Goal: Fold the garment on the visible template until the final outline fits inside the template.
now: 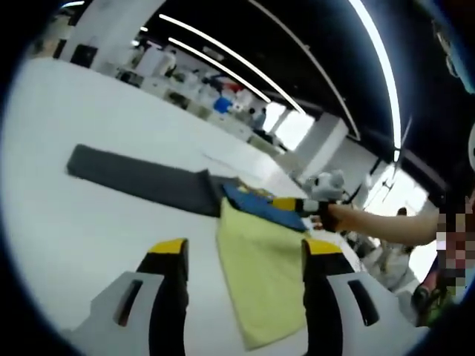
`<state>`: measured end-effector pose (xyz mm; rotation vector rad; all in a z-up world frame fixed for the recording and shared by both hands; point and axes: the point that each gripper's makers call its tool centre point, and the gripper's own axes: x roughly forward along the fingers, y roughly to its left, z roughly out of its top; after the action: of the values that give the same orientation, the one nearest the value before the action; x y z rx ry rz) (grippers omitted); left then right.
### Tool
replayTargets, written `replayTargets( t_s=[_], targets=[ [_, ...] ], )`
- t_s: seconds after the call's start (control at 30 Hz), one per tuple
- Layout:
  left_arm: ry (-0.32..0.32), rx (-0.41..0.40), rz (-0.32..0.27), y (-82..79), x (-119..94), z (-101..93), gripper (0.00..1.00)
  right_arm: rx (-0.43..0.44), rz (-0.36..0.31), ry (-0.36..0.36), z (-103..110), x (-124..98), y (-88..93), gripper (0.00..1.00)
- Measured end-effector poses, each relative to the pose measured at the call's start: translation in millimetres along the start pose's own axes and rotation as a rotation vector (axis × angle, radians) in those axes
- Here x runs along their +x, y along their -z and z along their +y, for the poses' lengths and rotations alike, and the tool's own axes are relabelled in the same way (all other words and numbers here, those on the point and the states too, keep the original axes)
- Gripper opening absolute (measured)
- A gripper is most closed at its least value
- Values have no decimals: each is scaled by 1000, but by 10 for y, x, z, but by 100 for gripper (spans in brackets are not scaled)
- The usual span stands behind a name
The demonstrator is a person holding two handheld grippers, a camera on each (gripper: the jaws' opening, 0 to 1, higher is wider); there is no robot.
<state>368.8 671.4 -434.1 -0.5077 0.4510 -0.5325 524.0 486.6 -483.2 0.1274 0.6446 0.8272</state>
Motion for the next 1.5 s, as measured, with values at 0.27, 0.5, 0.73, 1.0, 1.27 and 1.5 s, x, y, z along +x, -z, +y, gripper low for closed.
replayTargets(
  t_s=[0.27,0.5,0.73,1.0,1.27,1.5],
  targets=[
    [14,22,4,-39,59,-19,59,-21,10,21,-76,-226,131,100],
    [21,74,41,-3,194,2,71,29,-32,64,-164,-506,169,100],
    [40,81,32,-98,256,9,70,47,-56,114,-256,-852,220,100],
    [51,119,36,-155,289,31,77,47,-69,160,-301,-1226,343,100],
    [35,152,62,-158,348,105,90,44,-74,204,-368,-1542,472,100],
    [16,164,86,-153,413,257,94,41,-46,229,-368,-1731,644,100]
  ],
)
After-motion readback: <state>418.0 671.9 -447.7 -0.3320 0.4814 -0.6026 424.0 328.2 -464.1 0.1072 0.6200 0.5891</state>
